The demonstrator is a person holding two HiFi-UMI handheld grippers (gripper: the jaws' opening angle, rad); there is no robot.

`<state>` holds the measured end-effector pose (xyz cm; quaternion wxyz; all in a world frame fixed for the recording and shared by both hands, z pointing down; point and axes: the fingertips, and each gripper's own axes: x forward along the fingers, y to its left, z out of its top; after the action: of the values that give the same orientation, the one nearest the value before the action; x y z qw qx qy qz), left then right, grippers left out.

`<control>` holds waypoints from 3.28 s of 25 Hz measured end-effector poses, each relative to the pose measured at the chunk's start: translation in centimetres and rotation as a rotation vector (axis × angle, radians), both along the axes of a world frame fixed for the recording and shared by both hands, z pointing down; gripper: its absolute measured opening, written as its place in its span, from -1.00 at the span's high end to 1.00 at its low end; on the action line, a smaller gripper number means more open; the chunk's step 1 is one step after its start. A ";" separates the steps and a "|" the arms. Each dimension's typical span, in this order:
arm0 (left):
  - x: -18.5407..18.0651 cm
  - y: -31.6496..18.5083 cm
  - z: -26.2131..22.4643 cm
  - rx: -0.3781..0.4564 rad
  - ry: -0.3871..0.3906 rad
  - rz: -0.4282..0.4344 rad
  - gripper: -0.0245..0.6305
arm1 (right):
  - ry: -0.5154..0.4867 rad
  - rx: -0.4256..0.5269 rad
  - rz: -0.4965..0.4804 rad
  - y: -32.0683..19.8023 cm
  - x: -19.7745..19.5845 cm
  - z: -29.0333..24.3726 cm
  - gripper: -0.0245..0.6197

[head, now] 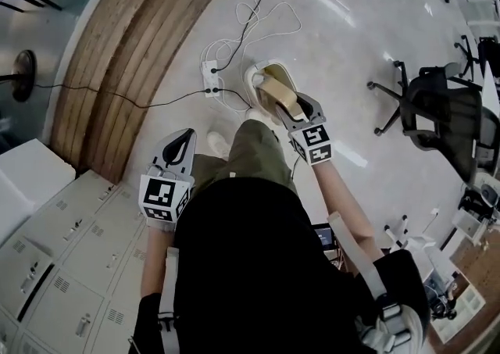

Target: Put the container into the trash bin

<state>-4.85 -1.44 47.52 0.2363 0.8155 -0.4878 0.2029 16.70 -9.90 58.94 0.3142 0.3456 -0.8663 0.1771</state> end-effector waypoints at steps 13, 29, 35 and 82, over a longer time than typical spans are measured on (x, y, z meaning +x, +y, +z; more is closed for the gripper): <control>2.6 -0.3 2.9 -0.099 -0.008 -0.221 0.90 | 0.112 -0.119 -0.213 -4.5 1.8 8.4 0.26; 3.4 -0.3 5.9 -0.179 -0.011 -0.373 0.90 | 0.296 -0.221 -0.427 -6.1 1.6 18.7 0.26; 3.5 0.4 7.0 -0.207 -0.004 -0.413 0.90 | 0.376 -0.245 -0.507 -5.8 1.4 21.9 0.26; 4.0 4.4 26.8 -0.559 0.063 -0.512 0.90 | 0.690 -0.442 -0.637 -7.8 0.3 48.6 0.24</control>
<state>-0.81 2.98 74.34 0.5075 0.5769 -0.5943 0.2374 17.03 -17.66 107.55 0.6853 0.0286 -0.7165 0.1272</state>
